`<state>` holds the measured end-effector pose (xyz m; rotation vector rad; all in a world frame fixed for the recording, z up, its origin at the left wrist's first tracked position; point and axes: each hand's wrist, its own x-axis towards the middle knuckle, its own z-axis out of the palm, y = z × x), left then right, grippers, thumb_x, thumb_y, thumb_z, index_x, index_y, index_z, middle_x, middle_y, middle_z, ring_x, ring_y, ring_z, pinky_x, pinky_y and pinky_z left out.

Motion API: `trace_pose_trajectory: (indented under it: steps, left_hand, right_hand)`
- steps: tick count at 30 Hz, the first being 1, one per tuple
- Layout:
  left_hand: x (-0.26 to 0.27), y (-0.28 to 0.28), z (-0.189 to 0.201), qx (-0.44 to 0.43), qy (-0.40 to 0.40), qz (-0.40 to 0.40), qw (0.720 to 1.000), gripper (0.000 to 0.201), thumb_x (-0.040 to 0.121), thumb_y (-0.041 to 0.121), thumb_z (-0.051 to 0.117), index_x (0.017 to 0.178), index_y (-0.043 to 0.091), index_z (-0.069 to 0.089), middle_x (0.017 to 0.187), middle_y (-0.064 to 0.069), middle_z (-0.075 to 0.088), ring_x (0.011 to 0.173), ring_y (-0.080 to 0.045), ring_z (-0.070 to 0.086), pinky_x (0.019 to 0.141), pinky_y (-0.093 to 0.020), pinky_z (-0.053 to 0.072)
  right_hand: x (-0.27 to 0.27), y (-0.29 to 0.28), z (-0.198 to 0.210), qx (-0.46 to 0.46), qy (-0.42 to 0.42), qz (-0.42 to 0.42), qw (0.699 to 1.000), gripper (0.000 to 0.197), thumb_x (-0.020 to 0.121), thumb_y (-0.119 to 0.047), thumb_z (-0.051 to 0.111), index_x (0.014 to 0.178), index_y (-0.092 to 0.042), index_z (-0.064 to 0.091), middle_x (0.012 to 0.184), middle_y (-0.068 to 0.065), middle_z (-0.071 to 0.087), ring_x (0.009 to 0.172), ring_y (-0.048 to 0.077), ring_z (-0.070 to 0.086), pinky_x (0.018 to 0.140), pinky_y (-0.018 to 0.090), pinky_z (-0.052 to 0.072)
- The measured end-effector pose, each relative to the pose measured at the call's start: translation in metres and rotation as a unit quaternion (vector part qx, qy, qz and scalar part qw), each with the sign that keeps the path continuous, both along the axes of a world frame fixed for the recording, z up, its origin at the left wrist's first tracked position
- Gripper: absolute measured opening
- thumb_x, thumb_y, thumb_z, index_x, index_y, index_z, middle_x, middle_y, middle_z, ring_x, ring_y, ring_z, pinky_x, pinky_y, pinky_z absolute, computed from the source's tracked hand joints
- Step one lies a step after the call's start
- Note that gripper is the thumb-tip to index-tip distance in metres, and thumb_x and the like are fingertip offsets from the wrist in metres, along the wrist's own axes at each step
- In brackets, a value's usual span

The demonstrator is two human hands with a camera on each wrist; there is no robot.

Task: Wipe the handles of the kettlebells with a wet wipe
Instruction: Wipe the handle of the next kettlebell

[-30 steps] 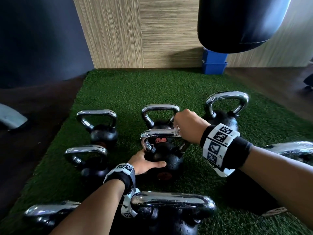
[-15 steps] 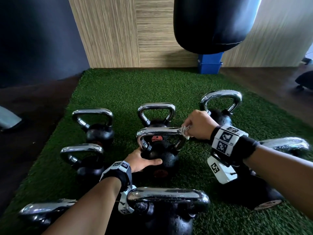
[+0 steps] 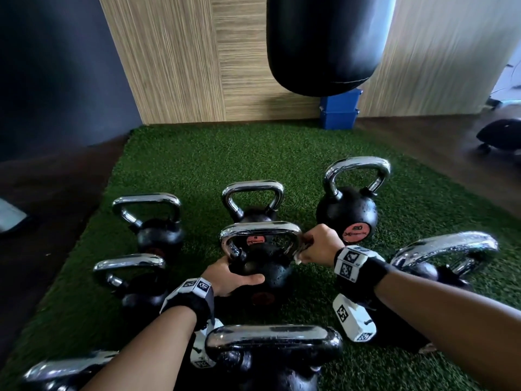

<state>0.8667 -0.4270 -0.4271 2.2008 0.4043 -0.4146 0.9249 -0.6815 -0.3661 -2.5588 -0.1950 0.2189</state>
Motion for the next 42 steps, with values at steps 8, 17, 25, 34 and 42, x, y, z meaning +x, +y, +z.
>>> trace_pose_trajectory:
  steps: [8,17,25,34,42]
  left_hand:
    - [0.014,0.035,0.034,0.209,0.028,-0.186,0.960,0.038,0.086,0.009,0.072,0.121,0.024,0.066,0.109,0.000,0.075,0.095,-0.017,0.071,0.068,-0.015,0.048]
    - [0.045,0.023,0.140,-0.181,-0.270,0.021,0.945,0.019,0.099,0.030,0.066,0.108,0.017,0.076,0.097,0.001,0.081,0.091,-0.016,0.078,0.070,-0.023,0.062]
    - [0.042,-0.008,0.144,-0.281,-0.231,-0.028,0.931,0.030,0.080,0.035,0.077,0.104,0.018,0.082,0.110,-0.011,0.078,0.107,-0.030,0.074,0.092,-0.038,0.061]
    - [0.038,-0.014,0.139,-0.345,-0.220,-0.022,0.912,0.012,0.068,0.022,0.081,0.079,0.017,0.084,0.088,-0.006,0.080,0.077,-0.014,0.077,0.068,-0.022,0.062]
    - [0.022,0.010,0.126,-0.012,-0.394,-0.087,0.915,0.014,0.085,0.030,0.082,0.099,0.029,0.083,0.099,0.017,0.079,0.099,-0.002,0.074,0.092,-0.024,0.056]
  right_hand:
    - [0.022,-0.016,-0.002,0.107,-0.011,-0.042,0.993,0.026,0.074,0.000,0.075,0.069,-0.025,0.080,0.052,-0.011,0.068,0.043,-0.002,0.059,0.043,0.012,0.046]
    - [0.032,0.018,0.072,0.327,-0.112,0.076,0.935,0.026,0.078,-0.009,0.082,0.101,-0.020,0.078,0.077,-0.011,0.076,0.064,0.002,0.063,0.057,0.020,0.051]
    - [0.017,0.047,0.079,0.315,-0.145,0.102,0.932,0.035,0.067,-0.013,0.090,0.096,-0.027,0.079,0.086,-0.006,0.077,0.071,-0.001,0.066,0.068,0.022,0.051]
    - [0.013,0.055,0.075,0.254,-0.257,0.076,0.929,0.050,0.061,-0.020,0.085,0.104,-0.022,0.059,0.072,-0.007,0.056,0.056,0.001,0.047,0.051,0.011,0.035]
    - [0.028,0.022,0.054,0.160,-0.076,0.187,0.966,0.108,0.062,-0.009,0.087,0.144,-0.036,0.021,0.121,0.009,0.045,0.098,0.013,0.050,0.064,0.023,0.048]
